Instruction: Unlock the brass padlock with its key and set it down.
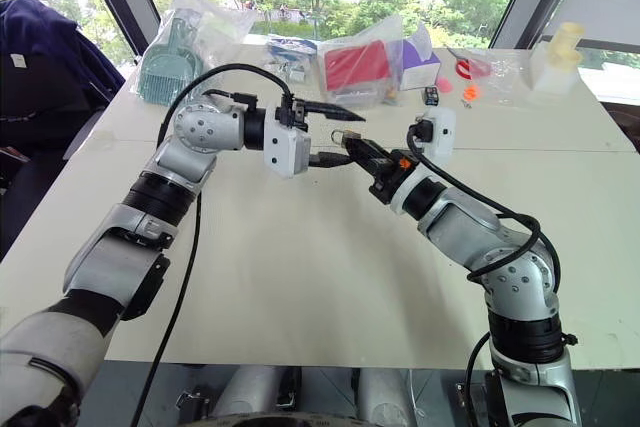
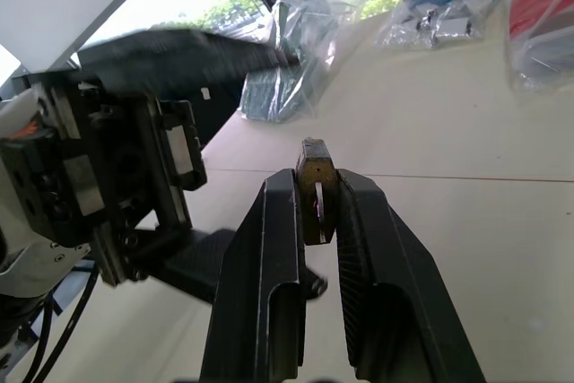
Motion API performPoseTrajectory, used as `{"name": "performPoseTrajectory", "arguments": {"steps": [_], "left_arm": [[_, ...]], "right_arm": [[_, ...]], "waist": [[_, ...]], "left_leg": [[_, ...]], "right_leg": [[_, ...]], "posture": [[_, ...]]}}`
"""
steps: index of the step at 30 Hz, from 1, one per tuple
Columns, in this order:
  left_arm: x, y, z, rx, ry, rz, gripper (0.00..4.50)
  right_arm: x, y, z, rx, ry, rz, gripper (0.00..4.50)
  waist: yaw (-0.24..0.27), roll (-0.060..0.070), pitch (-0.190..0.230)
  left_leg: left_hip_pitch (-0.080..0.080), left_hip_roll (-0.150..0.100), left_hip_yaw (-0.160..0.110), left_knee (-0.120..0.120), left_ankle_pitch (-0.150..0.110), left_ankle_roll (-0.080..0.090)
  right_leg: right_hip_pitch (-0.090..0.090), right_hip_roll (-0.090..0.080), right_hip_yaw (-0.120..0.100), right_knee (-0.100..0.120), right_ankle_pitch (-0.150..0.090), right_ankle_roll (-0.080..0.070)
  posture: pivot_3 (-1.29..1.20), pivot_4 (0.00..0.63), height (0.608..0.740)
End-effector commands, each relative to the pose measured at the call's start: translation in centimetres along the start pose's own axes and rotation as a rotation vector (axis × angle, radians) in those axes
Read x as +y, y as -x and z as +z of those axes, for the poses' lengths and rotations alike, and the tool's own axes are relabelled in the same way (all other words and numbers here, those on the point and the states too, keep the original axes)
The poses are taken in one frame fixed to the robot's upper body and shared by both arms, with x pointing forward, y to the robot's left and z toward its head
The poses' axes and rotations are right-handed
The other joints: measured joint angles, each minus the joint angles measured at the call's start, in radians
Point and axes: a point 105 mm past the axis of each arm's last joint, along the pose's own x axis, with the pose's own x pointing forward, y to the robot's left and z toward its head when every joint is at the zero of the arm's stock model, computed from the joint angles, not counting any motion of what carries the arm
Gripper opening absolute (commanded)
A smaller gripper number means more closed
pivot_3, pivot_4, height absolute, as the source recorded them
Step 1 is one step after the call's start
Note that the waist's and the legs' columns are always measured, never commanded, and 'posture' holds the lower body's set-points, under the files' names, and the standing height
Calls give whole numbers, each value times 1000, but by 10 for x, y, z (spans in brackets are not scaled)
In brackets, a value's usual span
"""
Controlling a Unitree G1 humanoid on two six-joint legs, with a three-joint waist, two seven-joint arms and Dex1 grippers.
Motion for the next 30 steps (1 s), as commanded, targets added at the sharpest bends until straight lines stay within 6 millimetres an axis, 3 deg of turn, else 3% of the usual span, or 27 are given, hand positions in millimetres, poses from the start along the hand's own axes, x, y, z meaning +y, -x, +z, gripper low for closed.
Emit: {"name": "performPoseTrajectory", "arguments": {"steps": [1,3,6,8,13,19,30], "left_arm": [[28,11,-3,3,134,147,4479],[29,26,-20,60,282,169,4479],[32,49,-43,105,679,215,4479],[32,56,-46,87,859,216,4479],[33,50,-32,-20,1098,177,4479],[36,45,-18,-89,1193,156,4479],[22,33,-31,-24,1126,152,4479]], "right_arm": [[5,2,11,-43,20,10,0],[2,3,13,-47,26,-3,0],[-3,9,19,-71,16,-17,0],[-3,11,23,-91,-3,-7,0],[3,11,29,-121,-62,33,0],[8,9,28,-108,-71,51,0],[27,12,27,-98,-84,128,0]], "waist": [[-1,0,0],[-2,0,0],[-13,0,0],[-23,0,0],[-21,0,0],[-23,0,0],[-19,0,0]], "left_leg": [[0,0,0,0,0,0],[0,0,0,0,0,0],[0,0,0,0,0,0],[0,1,-1,0,0,0],[0,0,-1,0,0,0],[0,0,-1,0,0,0],[0,0,-1,0,0,0]], "right_leg": [[0,0,0,0,0,0],[0,1,0,0,0,0],[0,3,-1,1,0,0],[0,4,-1,1,0,0],[0,3,-1,1,0,0],[0,1,0,1,0,0],[0,0,0,1,0,0]], "posture": [[0,150,740],[0,150,740],[0,150,740],[0,150,740],[0,150,740],[0,150,740],[0,150,740]]}}
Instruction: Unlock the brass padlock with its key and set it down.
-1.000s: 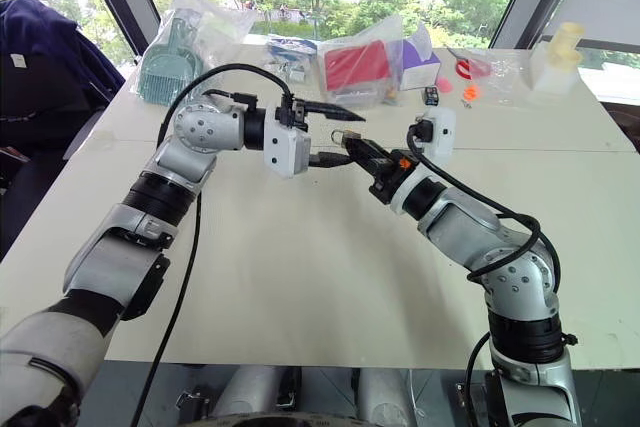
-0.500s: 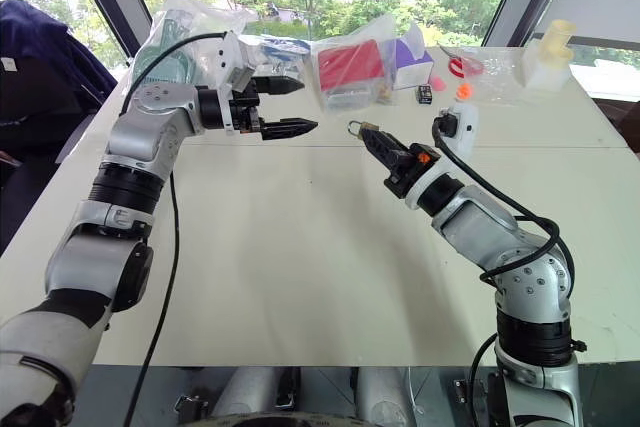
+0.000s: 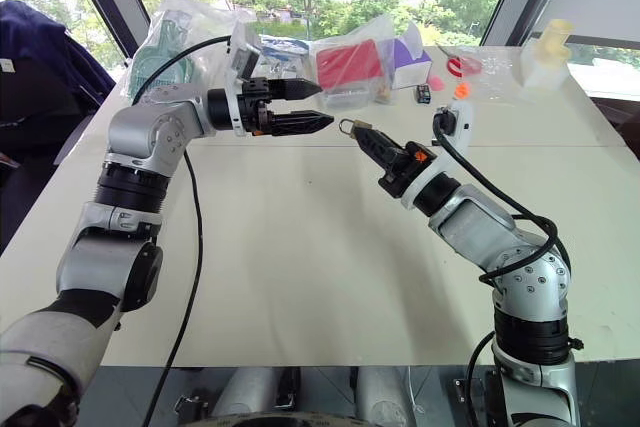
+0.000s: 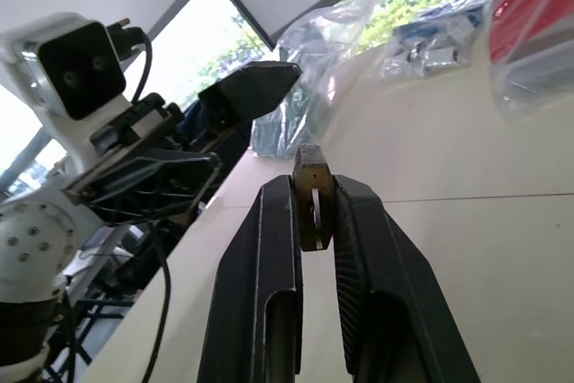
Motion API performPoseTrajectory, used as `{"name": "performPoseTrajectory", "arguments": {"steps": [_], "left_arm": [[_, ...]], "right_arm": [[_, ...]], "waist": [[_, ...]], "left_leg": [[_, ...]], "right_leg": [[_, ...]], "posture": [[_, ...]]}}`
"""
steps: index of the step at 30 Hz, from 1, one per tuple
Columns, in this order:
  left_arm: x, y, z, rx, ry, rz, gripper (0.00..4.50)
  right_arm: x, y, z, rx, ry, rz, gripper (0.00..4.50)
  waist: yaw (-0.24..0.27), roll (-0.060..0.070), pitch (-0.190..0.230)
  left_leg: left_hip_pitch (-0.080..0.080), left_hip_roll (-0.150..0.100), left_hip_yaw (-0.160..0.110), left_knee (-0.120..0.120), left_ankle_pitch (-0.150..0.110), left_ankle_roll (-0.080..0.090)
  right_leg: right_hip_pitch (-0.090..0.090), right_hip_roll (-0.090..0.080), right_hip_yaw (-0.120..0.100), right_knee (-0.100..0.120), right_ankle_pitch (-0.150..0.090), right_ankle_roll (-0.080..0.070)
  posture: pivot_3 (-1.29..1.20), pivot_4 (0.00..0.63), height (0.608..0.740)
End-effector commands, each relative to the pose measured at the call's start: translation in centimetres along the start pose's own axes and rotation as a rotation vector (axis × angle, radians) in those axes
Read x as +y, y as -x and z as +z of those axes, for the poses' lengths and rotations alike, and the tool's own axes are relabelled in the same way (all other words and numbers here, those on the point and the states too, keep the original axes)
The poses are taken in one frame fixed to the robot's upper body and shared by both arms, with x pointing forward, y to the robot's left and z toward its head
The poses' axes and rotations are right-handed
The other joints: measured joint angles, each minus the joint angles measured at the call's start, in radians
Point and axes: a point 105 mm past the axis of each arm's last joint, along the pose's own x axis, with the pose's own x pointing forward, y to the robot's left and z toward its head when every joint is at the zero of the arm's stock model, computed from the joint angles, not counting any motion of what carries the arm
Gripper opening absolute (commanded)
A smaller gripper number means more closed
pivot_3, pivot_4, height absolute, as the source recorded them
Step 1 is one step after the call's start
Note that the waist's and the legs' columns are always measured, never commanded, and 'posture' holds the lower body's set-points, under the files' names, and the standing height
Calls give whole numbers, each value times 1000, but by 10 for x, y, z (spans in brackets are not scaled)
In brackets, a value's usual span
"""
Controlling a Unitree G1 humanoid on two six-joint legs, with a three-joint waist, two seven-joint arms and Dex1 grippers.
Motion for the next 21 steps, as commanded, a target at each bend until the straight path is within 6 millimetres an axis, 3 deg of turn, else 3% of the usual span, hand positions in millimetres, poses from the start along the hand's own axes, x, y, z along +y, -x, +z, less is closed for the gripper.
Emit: {"name": "performPoseTrajectory", "arguments": {"steps": [1,4,11,16,21], "left_arm": [[-4,-7,2,5,-53,-30,4479],[-7,-10,-4,20,-63,-58,4479],[6,-16,-2,-6,-93,12,4479],[7,-21,13,-72,-76,29,4479],[6,-20,10,-49,-91,24,4479]], "right_arm": [[23,1,9,-38,13,85,0],[29,2,8,-40,-10,107,0],[41,7,-2,7,-30,163,0],[39,8,-10,36,-35,154,0],[35,7,-10,35,-35,135,0]], "waist": [[0,0,0],[-3,0,0],[-2,0,0],[-2,0,0],[-3,0,0]], "left_leg": [[0,0,0,0,0,0],[0,0,0,0,0,0],[0,0,0,0,0,0],[-1,0,0,0,0,0],[0,0,0,0,0,0]], "right_leg": [[0,0,0,0,0,0],[0,0,0,0,0,0],[0,-1,0,0,0,0],[0,-1,0,-1,0,0],[0,-1,0,-1,0,0]], "posture": [[0,150,740],[0,150,740],[0,150,740],[0,150,740],[0,150,740]]}}
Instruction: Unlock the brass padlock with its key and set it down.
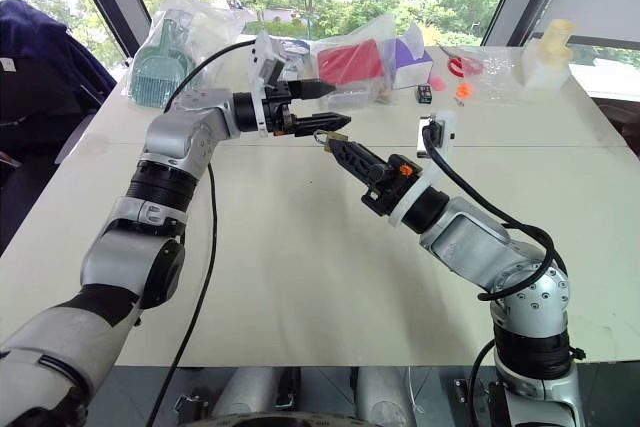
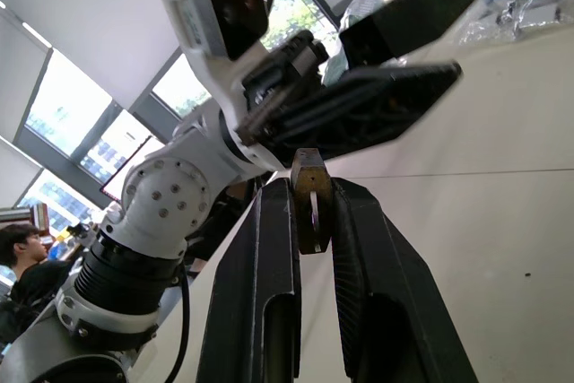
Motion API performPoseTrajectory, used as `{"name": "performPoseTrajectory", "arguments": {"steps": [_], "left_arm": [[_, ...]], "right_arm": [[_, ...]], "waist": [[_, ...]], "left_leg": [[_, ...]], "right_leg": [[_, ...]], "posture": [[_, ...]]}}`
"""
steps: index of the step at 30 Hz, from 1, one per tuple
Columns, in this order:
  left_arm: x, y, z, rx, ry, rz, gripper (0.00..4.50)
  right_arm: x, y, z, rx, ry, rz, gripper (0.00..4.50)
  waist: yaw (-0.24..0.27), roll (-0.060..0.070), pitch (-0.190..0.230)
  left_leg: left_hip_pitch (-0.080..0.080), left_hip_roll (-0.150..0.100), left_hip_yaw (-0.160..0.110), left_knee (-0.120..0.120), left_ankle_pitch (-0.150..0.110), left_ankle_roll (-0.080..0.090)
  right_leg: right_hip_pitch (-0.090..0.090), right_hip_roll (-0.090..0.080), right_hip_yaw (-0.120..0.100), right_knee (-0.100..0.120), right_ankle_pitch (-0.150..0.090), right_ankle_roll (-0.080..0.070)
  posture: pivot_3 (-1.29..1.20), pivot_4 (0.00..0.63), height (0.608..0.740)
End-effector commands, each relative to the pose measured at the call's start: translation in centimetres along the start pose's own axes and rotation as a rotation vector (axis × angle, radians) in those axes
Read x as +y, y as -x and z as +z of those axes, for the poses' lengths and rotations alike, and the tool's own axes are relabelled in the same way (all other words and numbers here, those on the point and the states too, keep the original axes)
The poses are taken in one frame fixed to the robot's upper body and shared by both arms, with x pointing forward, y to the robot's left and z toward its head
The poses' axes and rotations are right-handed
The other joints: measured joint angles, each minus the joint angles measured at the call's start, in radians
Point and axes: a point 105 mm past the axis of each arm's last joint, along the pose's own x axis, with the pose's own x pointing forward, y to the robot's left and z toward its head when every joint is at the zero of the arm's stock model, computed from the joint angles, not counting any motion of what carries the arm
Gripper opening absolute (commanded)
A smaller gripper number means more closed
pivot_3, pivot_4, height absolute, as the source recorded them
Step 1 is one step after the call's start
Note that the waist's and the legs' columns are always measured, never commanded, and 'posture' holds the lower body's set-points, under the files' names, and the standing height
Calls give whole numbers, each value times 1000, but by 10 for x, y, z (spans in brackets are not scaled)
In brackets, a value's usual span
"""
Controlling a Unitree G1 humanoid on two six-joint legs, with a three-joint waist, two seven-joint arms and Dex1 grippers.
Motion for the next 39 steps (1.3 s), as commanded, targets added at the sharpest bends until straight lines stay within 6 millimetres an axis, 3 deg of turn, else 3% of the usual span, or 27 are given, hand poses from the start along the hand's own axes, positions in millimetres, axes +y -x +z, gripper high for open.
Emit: {"name": "performPoseTrajectory", "arguments": {"steps": [1,5,9,17,39], "left_arm": [[-1,3,9,4,-56,-1,4479],[13,19,-7,72,-67,70,4479],[16,28,1,47,-45,84,4479],[-23,35,9,51,74,-122,4479],[-11,19,7,30,42,-69,4479]], "right_arm": [[7,1,8,-34,14,25,0],[4,2,20,-76,18,18,0],[-1,4,25,-89,30,0,0],[-5,1,26,-93,32,-10,0],[9,-1,10,-40,45,32,0]], "waist": [[0,0,0],[-2,0,0],[2,0,0],[-1,0,0],[0,0,0]], "left_leg": [[0,0,0,0,0,0],[0,0,0,0,0,0],[0,0,0,0,0,0],[-1,0,0,0,0,0],[0,0,0,0,0,0]], "right_leg": [[0,0,0,0,0,0],[0,0,0,0,0,0],[0,0,0,0,0,0],[0,-1,0,0,0,0],[0,-1,0,0,0,0]], "posture": [[0,150,740],[0,150,740],[0,150,740],[0,150,740],[0,150,740]]}}
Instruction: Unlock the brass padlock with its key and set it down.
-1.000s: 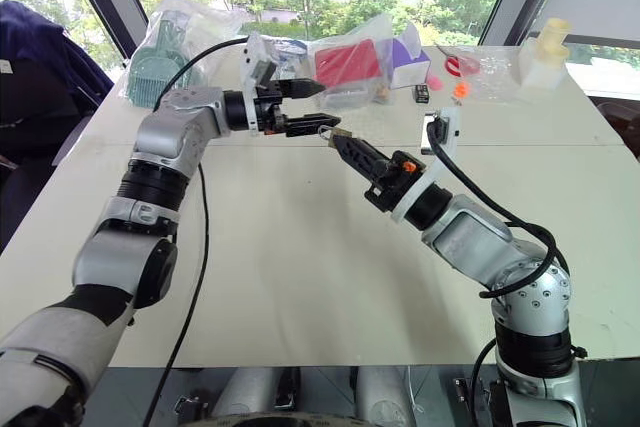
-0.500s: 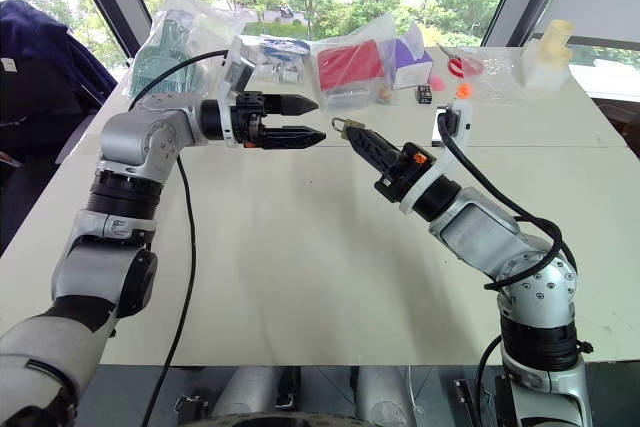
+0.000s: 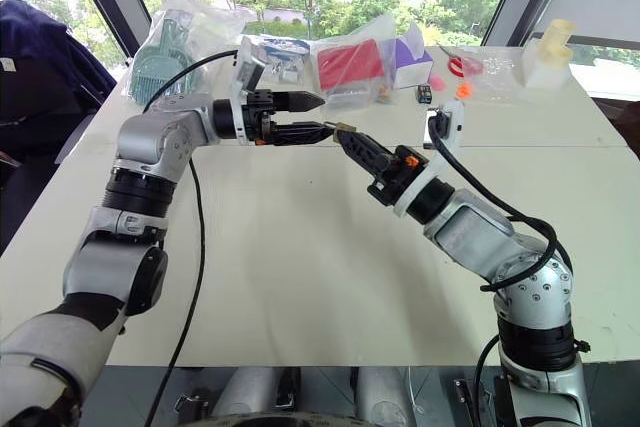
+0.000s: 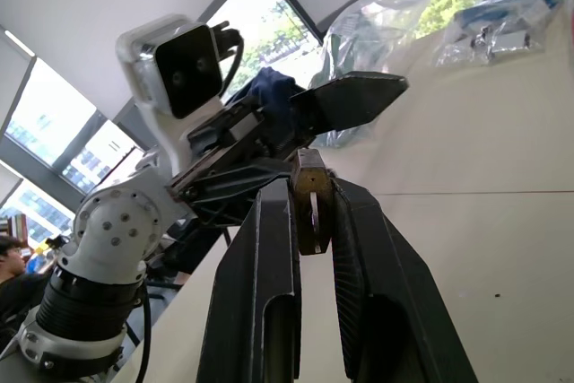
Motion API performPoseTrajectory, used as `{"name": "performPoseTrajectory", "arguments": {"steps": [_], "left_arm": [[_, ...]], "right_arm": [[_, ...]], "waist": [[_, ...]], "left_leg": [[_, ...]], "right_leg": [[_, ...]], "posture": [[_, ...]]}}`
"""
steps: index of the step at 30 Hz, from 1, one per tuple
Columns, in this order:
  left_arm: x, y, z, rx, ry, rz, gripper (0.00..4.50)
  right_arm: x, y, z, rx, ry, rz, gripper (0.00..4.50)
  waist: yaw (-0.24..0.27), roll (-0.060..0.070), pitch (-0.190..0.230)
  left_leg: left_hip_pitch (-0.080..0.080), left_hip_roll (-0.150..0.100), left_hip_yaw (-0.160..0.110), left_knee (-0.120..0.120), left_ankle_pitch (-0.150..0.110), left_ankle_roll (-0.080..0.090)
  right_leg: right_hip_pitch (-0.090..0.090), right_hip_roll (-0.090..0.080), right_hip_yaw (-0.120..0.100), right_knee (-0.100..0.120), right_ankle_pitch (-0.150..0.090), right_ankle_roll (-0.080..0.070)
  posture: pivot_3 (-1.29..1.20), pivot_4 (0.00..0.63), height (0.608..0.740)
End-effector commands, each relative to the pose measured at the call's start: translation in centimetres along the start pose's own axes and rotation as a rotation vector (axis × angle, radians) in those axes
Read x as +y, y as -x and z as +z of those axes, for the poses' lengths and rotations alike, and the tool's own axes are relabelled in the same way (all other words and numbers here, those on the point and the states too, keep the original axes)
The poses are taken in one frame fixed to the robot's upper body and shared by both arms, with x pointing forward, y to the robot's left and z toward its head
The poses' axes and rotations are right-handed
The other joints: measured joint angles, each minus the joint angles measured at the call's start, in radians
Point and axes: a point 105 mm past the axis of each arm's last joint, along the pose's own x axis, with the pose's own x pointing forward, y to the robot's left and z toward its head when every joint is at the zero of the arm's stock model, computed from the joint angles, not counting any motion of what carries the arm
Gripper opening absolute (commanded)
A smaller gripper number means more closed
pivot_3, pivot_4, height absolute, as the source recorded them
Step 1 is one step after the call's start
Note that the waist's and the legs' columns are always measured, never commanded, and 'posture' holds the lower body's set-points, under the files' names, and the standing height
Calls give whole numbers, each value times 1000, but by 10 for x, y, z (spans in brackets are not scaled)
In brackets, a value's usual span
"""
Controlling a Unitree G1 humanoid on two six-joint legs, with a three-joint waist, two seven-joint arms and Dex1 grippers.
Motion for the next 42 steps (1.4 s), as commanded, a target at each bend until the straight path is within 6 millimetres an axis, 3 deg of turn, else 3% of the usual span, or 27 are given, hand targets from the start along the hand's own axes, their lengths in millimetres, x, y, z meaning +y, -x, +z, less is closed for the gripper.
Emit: {"name": "performPoseTrajectory", "arguments": {"steps": [1,6,12,20,27,42], "left_arm": [[1,-3,13,-6,-79,10,4479],[8,-4,14,-11,-136,48,4479],[12,-12,30,-96,-214,84,4479],[-12,3,9,7,-82,-109,4479],[-17,10,4,48,-53,-135,4479],[2,-5,10,26,-138,-42,4479]], "right_arm": [[16,1,1,-14,17,56,0],[22,1,-4,4,6,88,0],[27,1,-11,35,-2,116,0],[15,0,-1,-21,-6,48,0],[12,0,4,-42,-1,35,0],[22,1,-6,-1,-12,88,0]], "waist": [[0,0,0],[0,0,0],[2,0,0],[-4,0,0],[3,0,0],[1,0,0]], "left_leg": [[0,0,0,0,0,0],[0,0,0,0,0,0],[0,0,0,0,0,0],[0,0,0,-1,0,0],[0,0,0,0,0,0],[0,0,0,0,0,0]], "right_leg": [[0,0,0,0,0,0],[0,0,0,0,0,0],[0,-1,0,-1,0,0],[-1,0,0,0,0,0],[0,-1,0,-1,0,0],[0,-1,0,-1,0,0]], "posture": [[0,150,740],[0,150,740],[0,150,740],[0,150,740],[0,150,740],[0,150,740]]}}
